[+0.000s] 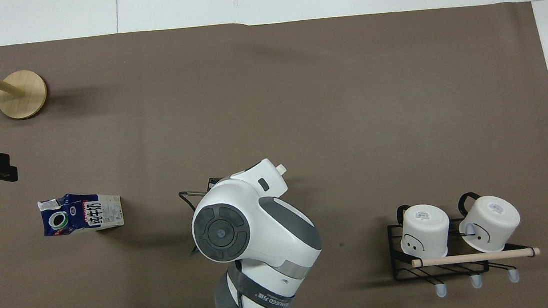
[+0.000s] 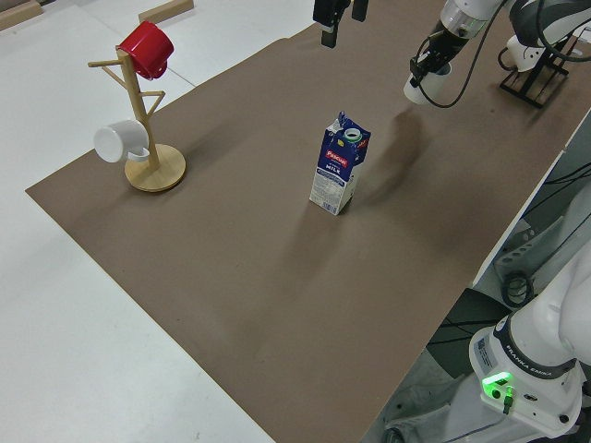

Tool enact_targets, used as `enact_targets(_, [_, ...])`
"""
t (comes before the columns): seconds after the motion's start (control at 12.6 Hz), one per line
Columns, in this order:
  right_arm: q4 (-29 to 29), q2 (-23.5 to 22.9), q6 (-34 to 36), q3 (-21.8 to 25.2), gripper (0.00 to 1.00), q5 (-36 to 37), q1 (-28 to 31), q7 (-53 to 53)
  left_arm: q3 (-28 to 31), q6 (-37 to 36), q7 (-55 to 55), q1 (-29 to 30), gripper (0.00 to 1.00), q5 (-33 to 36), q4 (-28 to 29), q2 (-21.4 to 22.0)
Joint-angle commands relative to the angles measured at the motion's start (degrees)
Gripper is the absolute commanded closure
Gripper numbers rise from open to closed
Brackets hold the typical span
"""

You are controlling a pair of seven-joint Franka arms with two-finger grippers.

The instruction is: Place cup and milk on table

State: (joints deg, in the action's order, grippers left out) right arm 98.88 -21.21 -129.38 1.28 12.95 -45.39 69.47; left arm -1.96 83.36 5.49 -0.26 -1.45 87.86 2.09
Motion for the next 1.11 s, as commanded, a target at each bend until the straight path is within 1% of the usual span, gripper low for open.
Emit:
enact_targets(0.0, [-0.9,-2.6,-3.2,-0.1,1.0,3.0,-0.1,4.5,-0.3,-1.0,0.2,0.4,0.0,-0.3,-0.2,0.5])
enact_targets(0.24, [-0.3,-3.1,-5.2,-0.1,1.0,3.7,0.2,4.4,-0.3,-0.8,0.5,0.3,0.0,-0.4,-0.2,0.5])
enact_targets(0.4, [1.2,-3.4,-8.1,-0.1,1.0,4.0,0.9,4.1,-0.2,-0.7,0.1,0.6,0.0,-0.4,-0.2,0.5])
enact_targets(0.64, [1.1,-4.8,-9.0,0.0,1.0,4.3,0.3,4.3,-0.2,-0.3,0.3,0.5,0.0,-0.4,0.9,1.1])
enact_targets(0.72, [1.4,-5.0,-9.3,0.0,1.0,4.5,0.4,4.3,-0.2,0.4,0.6,0.4,0.0,-0.4,2.7,2.1])
enact_targets(0.8, [1.8,-5.2,-9.4,-0.1,1.0,4.5,0.6,4.3,-0.2,2.6,0.6,0.4,0.0,-0.4,5.8,3.5])
enact_targets(0.88, [1.9,-5.2,-9.5,-0.1,1.0,4.5,0.6,4.3,-0.3,5.6,0.7,0.4,0.0,-0.4,10.4,5.1])
enact_targets(0.96, [1.8,-5.2,-9.9,0.0,0.77,4.3,0.7,4.2,-0.3,9.4,0.6,0.0,0.0,-0.4,16.2,6.9])
enact_targets(1.03, [1.8,-5.2,-9.8,0.0,0.58,4.2,0.7,4.3,-0.3,13.5,0.6,-0.3,0.0,-0.4,22.2,9.1])
